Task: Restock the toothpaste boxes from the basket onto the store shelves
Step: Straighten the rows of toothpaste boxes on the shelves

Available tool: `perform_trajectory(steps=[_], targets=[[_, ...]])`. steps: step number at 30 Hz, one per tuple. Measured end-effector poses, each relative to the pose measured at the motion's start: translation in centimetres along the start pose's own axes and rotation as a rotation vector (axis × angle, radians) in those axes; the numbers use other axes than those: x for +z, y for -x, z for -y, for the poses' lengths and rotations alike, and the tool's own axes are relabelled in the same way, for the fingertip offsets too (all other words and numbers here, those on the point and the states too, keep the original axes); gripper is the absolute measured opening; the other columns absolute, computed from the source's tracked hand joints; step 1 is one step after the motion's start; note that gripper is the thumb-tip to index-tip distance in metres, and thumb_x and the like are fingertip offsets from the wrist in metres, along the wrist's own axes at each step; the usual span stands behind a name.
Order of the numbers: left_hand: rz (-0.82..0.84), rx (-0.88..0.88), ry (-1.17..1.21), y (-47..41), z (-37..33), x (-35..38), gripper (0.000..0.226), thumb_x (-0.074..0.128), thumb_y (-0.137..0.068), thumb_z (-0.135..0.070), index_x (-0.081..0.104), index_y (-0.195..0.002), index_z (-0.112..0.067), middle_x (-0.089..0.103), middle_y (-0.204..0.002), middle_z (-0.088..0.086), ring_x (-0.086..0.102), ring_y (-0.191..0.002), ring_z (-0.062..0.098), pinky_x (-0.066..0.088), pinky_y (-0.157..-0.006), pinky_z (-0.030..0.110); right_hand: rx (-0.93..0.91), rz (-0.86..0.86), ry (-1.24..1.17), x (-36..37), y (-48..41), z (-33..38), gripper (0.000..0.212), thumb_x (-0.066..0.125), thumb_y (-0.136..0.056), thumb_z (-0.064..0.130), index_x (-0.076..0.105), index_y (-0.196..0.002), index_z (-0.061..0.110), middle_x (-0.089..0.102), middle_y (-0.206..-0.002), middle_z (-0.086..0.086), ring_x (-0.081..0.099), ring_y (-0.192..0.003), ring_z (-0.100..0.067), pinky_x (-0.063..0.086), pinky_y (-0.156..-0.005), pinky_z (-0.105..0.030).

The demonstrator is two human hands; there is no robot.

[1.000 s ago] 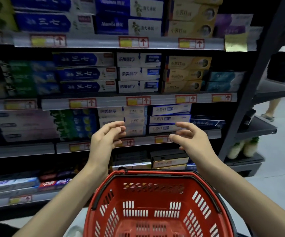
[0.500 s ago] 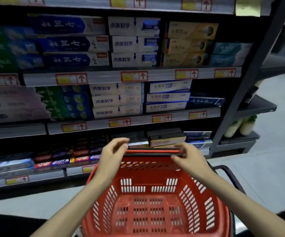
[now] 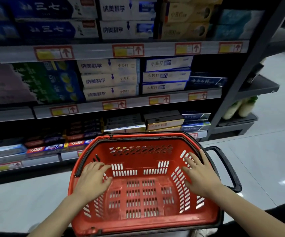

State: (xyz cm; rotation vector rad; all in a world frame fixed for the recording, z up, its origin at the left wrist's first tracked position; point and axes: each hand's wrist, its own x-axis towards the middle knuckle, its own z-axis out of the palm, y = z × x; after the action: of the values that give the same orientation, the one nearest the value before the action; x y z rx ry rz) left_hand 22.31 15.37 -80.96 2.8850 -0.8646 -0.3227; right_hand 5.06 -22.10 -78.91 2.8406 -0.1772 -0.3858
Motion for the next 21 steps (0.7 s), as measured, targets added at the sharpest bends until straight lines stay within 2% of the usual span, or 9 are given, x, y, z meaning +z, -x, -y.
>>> perform_trajectory(steps=[4,8,14,16,19,21], targets=[[-0.042,-0.061,0.016,1.7,3.2,0.5,0.064,0.041,-0.088,-0.063,0.061,-0.140,-0.033,0.061,-0.136,-0.009,0.050,-0.134,0.016,0.032,-0.120,0.041,-0.067,-0.070,-0.012,-1.2,-1.7,2.2,0.043,0.067,-0.064,0.052,0.082,-0.093,0.023,0.073,-0.119,-0.015,0.064,-0.124,-0.040,0.018,-0.117,-0.067],[-0.049,-0.147,0.018,4.5,6.2,0.3,0.062,0.042,-0.088,-0.062,0.061,-0.140,-0.034,0.061,-0.137,-0.010,0.049,-0.135,0.016,0.032,-0.120,0.040,-0.151,-0.098,0.014,-2.6,-4.0,5.2,0.042,0.066,-0.066,0.051,0.081,-0.093,0.023,0.072,-0.120,-0.014,0.061,-0.126,-0.038,0.016,-0.119,-0.067],[-0.099,-0.240,0.101,7.3,9.5,-0.8,0.044,0.060,-0.096,-0.049,0.063,-0.137,-0.034,0.064,-0.137,-0.007,0.052,-0.133,0.017,0.032,-0.117,0.038,-0.233,-0.091,0.062,-5.1,-5.8,9.6,0.055,0.053,-0.077,0.053,0.077,-0.117,0.023,0.061,-0.141,-0.013,0.042,-0.145,-0.036,0.002,-0.124,-0.066],[-0.112,-0.266,0.148,7.7,9.8,-1.2,0.042,0.063,-0.096,-0.045,0.064,-0.136,-0.033,0.065,-0.137,-0.005,0.053,-0.132,0.019,0.033,-0.116,0.038,-0.235,-0.104,0.055,-5.4,-5.8,10.4,0.055,0.052,-0.075,0.053,0.079,-0.113,0.023,0.064,-0.137,-0.013,0.046,-0.142,-0.036,0.003,-0.124,-0.067],[-0.139,-0.292,0.279,7.9,10.3,-1.6,0.038,0.067,-0.095,-0.039,0.066,-0.133,-0.033,0.066,-0.133,-0.005,0.056,-0.128,0.018,0.040,-0.112,0.038,-0.222,-0.132,0.036,-5.2,-5.9,10.9,0.054,0.050,-0.072,0.054,0.082,-0.102,0.023,0.071,-0.124,-0.013,0.057,-0.132,-0.036,0.013,-0.123,-0.068],[-0.162,-0.314,0.415,8.0,10.5,-1.9,0.035,0.068,-0.095,-0.036,0.067,-0.131,-0.033,0.065,-0.129,-0.006,0.057,-0.125,0.015,0.045,-0.109,0.036,-0.196,-0.151,0.019,-5.3,-6.0,11.5,0.050,0.056,-0.069,0.053,0.082,-0.099,0.022,0.072,-0.117,-0.012,0.062,-0.125,-0.035,0.018,-0.121,-0.069]])
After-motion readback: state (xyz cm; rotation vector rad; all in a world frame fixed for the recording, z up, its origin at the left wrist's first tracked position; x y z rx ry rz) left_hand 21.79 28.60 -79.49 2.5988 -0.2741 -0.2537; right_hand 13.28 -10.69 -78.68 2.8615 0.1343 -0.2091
